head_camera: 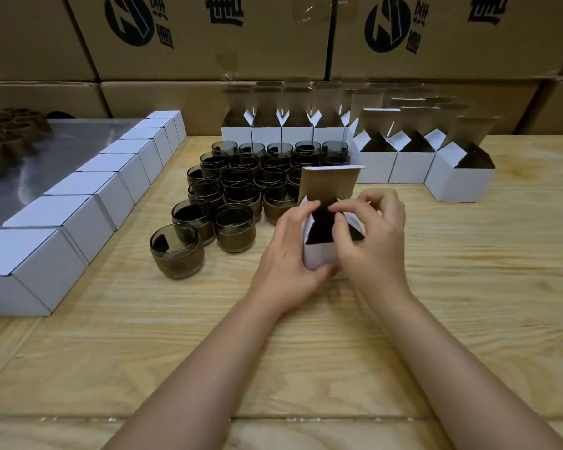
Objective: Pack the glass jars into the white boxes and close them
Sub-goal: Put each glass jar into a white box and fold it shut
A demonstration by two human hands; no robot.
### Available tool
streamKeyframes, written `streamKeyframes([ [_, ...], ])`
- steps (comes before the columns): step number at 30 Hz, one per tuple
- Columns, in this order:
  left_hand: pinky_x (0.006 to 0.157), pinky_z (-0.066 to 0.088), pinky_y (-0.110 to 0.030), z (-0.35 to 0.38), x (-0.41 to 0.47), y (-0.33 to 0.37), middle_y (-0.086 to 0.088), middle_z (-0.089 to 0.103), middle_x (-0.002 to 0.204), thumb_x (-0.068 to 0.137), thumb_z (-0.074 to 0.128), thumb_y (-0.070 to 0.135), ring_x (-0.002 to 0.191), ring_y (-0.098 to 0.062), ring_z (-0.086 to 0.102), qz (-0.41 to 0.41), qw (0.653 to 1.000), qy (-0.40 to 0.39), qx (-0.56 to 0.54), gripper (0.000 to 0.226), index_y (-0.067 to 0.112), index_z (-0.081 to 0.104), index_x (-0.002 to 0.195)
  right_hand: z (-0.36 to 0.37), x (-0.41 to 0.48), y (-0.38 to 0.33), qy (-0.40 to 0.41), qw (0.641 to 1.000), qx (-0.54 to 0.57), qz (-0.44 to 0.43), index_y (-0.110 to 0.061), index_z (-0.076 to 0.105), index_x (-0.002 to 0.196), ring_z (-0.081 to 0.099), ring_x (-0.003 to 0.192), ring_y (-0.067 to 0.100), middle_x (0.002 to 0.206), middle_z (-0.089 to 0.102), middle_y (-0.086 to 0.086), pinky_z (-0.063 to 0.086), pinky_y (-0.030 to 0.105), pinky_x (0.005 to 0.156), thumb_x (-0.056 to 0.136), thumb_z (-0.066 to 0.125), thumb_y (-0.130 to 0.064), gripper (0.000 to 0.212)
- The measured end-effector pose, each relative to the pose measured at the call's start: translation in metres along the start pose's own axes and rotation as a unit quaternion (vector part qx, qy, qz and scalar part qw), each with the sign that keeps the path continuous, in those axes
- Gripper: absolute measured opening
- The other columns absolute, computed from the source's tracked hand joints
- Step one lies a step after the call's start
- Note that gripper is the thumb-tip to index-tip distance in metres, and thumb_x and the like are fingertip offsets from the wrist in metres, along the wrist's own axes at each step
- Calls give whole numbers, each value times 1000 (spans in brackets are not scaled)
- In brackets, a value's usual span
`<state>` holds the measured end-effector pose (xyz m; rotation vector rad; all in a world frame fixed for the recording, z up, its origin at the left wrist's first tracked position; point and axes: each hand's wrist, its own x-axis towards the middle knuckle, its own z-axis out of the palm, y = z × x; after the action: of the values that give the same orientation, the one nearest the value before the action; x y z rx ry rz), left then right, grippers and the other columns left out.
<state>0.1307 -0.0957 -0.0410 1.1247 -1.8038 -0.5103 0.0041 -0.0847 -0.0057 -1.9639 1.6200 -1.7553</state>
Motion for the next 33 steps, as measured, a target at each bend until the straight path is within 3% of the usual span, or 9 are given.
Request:
streamKeyframes([
  [3,93,51,-42,1,0,0,8,43,138,65,84,39,126,-9,47,-27,999,6,-16,92,56,18,128,-2,3,14,13,998,55,34,-11,70,91,53,88,8,96,54,-1,41,14,74,87,56,-5,16],
  [5,89,53,-43,1,0,0,11,50,130,63,86,37,116,-7,55,-40,999,8,-22,93,56,17,122,-5,6,21,46,996,68,43,-12,67,88,53,81,-2,91,57,-3,42,11,69,87,51,-7,17],
  [8,84,48,-12,0,-1,-4,36,38,113,61,88,38,98,21,49,-74,996,17,-36,88,61,16,105,-9,8,33,70,987,86,116,-17,59,81,51,69,-2,87,59,-2,39,10,61,84,48,-6,16],
  [11,71,32,8,-2,-1,-5,28,38,107,61,88,40,93,35,35,-113,991,17,-63,74,45,23,97,-11,5,47,44,983,87,158,-17,55,75,50,77,0,95,55,1,39,8,62,83,48,4,23],
  [15,80,46,-10,-9,1,-7,9,58,108,56,91,37,103,3,58,-141,983,2,-116,70,39,32,96,-12,7,48,-34,977,149,148,-23,58,79,48,101,-6,108,52,-2,36,2,73,77,40,-3,27],
  [19,92,50,-36,-13,3,-5,0,58,115,53,86,39,108,-17,58,-130,981,-31,-140,67,36,35,96,-19,11,49,-157,962,185,122,-25,61,115,46,107,-20,119,56,-9,36,2,90,76,31,-6,53],
  [24,84,32,3,-19,3,-5,37,52,111,64,88,28,107,20,45,-104,984,-66,-129,58,39,51,108,-23,13,48,-233,944,193,135,-24,54,131,41,125,-12,132,49,-17,32,16,109,74,29,-10,63],
  [30,91,36,-1,-21,4,-4,29,51,125,63,89,23,114,15,46,-95,984,-65,-137,77,37,51,128,-29,16,46,-257,944,147,147,-31,55,130,40,132,7,135,49,-15,35,44,111,75,31,-15,62],
  [33,85,34,3,-20,5,-4,29,50,124,62,90,19,111,20,45,-90,984,-64,-136,79,34,51,129,-33,17,45,-271,942,133,147,-32,54,131,39,132,6,137,49,-12,36,39,111,86,33,-4,57],
])
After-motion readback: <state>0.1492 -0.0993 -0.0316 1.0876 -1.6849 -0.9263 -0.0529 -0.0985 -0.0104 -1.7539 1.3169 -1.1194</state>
